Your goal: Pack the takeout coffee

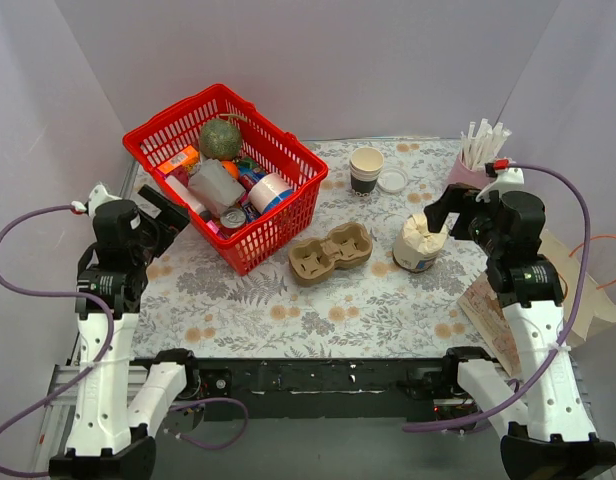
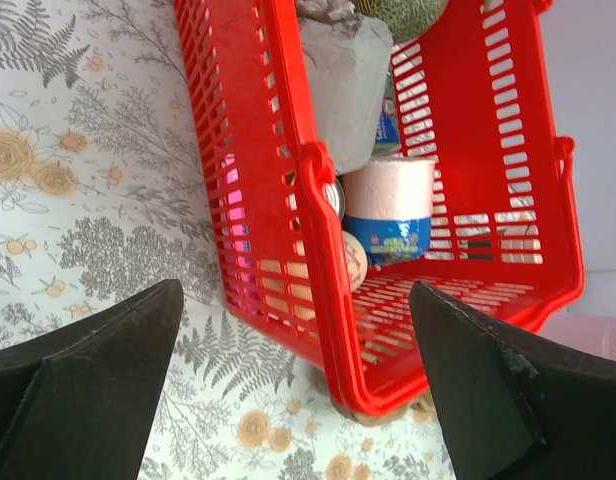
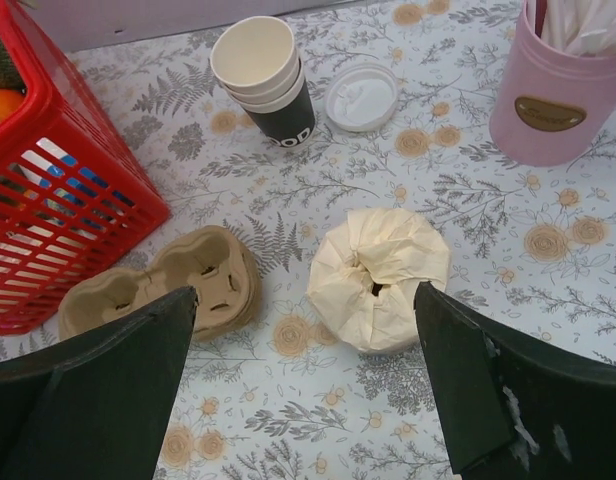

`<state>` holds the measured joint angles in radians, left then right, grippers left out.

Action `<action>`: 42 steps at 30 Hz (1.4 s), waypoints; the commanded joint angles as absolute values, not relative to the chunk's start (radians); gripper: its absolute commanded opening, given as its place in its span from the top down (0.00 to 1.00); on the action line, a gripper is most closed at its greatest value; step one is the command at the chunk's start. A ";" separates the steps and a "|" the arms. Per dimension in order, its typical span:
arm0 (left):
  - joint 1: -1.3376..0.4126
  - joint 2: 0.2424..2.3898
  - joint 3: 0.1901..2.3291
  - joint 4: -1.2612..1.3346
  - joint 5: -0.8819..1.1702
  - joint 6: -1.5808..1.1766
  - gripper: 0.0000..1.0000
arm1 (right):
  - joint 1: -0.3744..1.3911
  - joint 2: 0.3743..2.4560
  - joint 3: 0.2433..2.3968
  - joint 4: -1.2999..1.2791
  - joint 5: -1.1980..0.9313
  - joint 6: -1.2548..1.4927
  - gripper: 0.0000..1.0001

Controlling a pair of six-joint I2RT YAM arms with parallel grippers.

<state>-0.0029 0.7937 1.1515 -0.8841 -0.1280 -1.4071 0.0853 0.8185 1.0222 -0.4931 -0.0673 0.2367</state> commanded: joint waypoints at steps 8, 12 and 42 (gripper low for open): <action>-0.002 1.221 1.351 -0.815 -0.400 -1.373 0.02 | 0.081 0.758 0.917 -0.308 -0.334 0.169 0.02; -0.002 1.394 1.501 -0.848 -0.454 -1.338 0.02 | 0.083 0.767 0.904 -0.287 -0.382 0.161 0.02; 0.063 1.695 1.717 -1.314 -0.796 -2.124 1.00 | 0.084 0.795 0.902 -0.304 -0.278 0.156 0.02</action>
<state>0.0105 1.7721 1.7050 -0.9997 -0.6518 -1.7588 0.0853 0.7773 0.8982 -0.3431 -0.2649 0.1539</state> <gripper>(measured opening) 0.456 0.982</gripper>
